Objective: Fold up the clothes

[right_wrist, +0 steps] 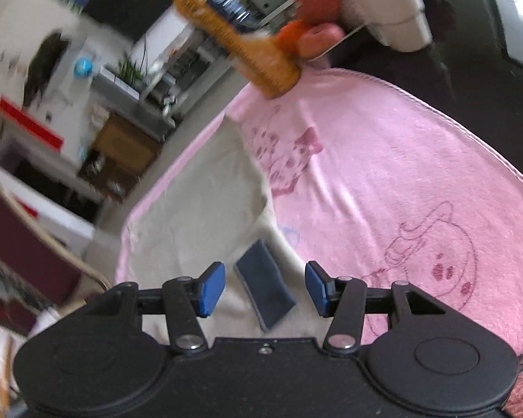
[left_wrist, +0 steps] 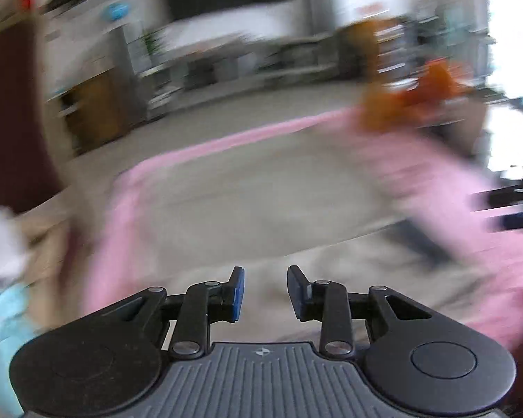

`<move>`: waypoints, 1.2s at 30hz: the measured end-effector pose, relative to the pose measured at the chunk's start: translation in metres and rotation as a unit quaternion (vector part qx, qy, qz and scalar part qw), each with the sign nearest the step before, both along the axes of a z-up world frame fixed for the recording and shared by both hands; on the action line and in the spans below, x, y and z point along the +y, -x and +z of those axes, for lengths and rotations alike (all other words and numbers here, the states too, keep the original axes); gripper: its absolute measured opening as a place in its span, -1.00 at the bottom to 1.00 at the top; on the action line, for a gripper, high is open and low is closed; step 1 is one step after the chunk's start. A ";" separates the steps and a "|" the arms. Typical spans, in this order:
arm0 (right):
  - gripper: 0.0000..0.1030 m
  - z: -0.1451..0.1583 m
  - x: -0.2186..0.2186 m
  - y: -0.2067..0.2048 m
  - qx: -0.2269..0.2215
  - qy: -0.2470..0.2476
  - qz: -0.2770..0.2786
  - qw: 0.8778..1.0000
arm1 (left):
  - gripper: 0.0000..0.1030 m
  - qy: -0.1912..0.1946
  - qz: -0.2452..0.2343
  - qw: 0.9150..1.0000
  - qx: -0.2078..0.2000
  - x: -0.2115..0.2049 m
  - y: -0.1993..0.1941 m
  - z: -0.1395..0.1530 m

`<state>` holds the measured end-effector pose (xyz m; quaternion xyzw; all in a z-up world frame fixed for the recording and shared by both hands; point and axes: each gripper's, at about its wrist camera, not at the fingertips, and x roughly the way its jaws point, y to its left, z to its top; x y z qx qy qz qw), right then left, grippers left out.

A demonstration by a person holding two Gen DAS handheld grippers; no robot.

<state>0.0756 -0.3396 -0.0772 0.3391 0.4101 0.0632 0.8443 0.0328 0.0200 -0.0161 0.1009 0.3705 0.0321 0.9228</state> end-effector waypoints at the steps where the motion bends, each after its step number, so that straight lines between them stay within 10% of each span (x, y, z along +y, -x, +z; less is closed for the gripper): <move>1: -0.04 0.001 0.007 -0.003 0.008 0.014 0.011 1.000 | -0.49 -0.001 0.029 0.999 0.016 0.023 -0.003 -0.005; 9: -0.04 -0.010 0.042 -0.037 0.077 0.057 0.080 0.992 | -0.19 0.170 0.187 0.966 0.061 0.130 0.017 -0.036; 16: -0.04 -0.038 0.040 -0.036 0.112 -0.007 0.036 0.993 | -0.17 0.189 0.164 0.963 0.101 0.123 0.018 -0.051; 23: -0.04 -0.043 0.035 -0.035 0.120 -0.007 0.023 0.992 | -0.16 0.143 0.149 0.969 0.135 0.103 0.024 -0.060; 36: -0.05 -0.044 0.042 -0.037 0.106 0.018 0.036 0.994 | -0.95 0.020 0.125 0.987 0.098 0.072 0.018 -0.067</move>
